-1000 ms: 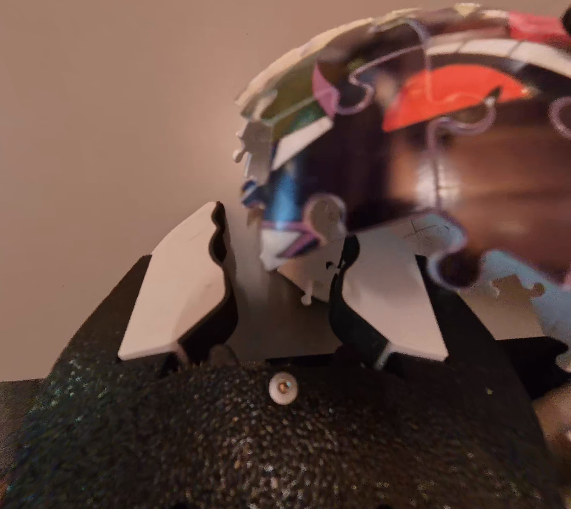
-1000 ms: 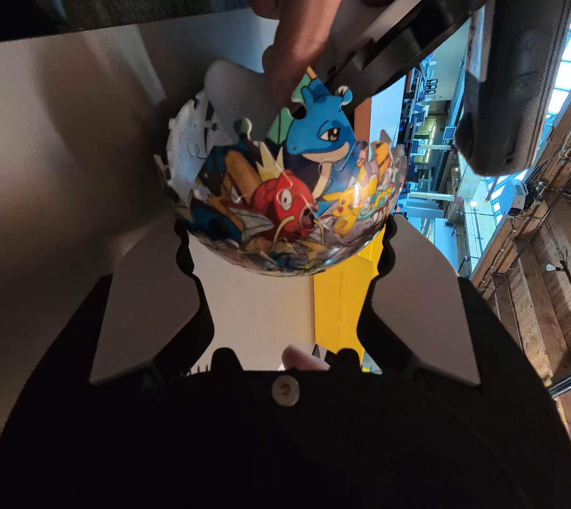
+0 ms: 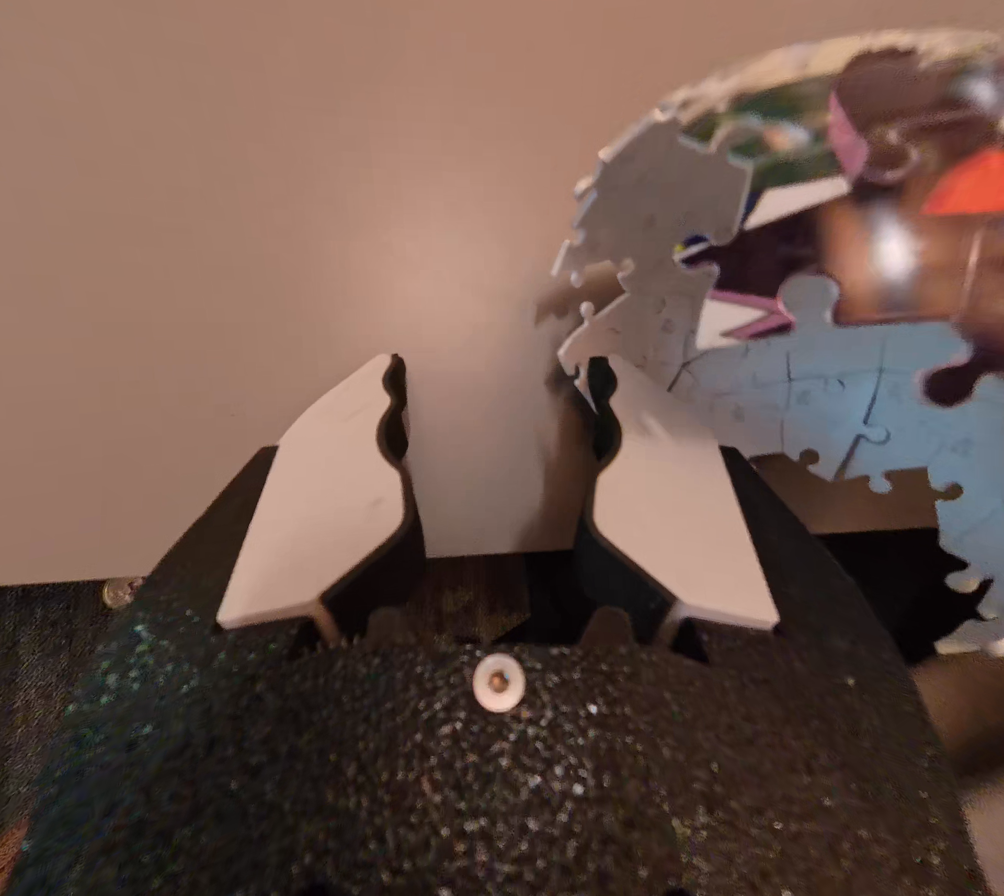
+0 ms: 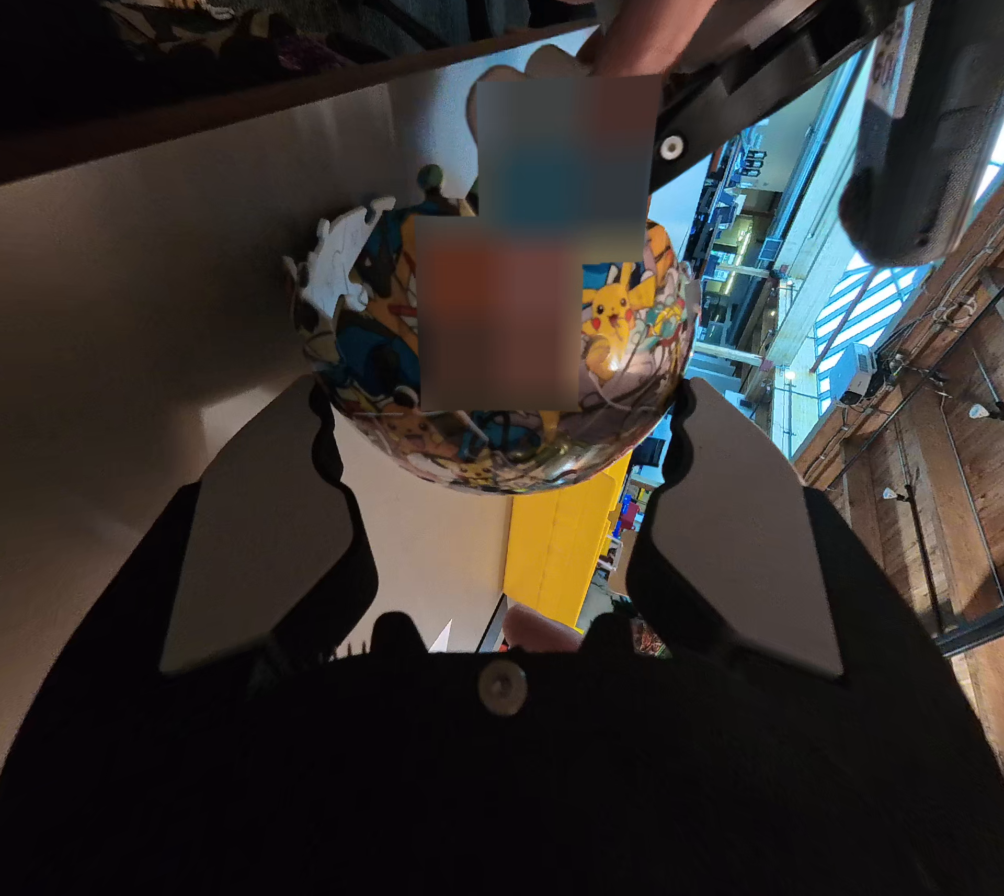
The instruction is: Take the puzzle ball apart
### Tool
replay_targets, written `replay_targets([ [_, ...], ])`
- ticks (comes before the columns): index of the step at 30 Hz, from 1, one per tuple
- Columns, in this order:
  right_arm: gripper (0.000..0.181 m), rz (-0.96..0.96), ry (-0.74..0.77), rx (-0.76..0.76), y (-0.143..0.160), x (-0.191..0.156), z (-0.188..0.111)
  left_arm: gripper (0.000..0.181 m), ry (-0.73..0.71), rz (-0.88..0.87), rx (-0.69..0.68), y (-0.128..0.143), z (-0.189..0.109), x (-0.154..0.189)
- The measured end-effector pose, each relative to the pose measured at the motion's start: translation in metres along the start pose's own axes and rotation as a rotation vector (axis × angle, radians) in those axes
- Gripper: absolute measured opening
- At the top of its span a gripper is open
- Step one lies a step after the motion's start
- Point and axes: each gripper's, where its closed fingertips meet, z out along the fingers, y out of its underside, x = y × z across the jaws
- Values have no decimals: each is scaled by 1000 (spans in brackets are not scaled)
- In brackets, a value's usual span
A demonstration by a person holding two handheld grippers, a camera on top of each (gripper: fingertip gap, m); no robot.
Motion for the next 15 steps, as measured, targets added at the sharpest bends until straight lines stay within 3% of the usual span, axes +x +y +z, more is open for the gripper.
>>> replay_targets([
  [1,118,1,-2,-3,0,0,0,63,-9,-18,22,-3,-2,-4],
  [4,118,0,-4,-6,0,0,0,63,3,-20,6,1,-3,-12],
  [8,118,7,-6,-9,1,-1,0,61,304,232,41,9,-14,30],
  [9,118,8,-5,-7,1,-1,0,69,312,296,54,12,-16,31],
  [12,118,15,-6,-3,2,-1,0,70,270,415,72,18,-14,29],
  [15,118,17,-6,1,2,-2,0,74,345,484,85,27,-12,47],
])
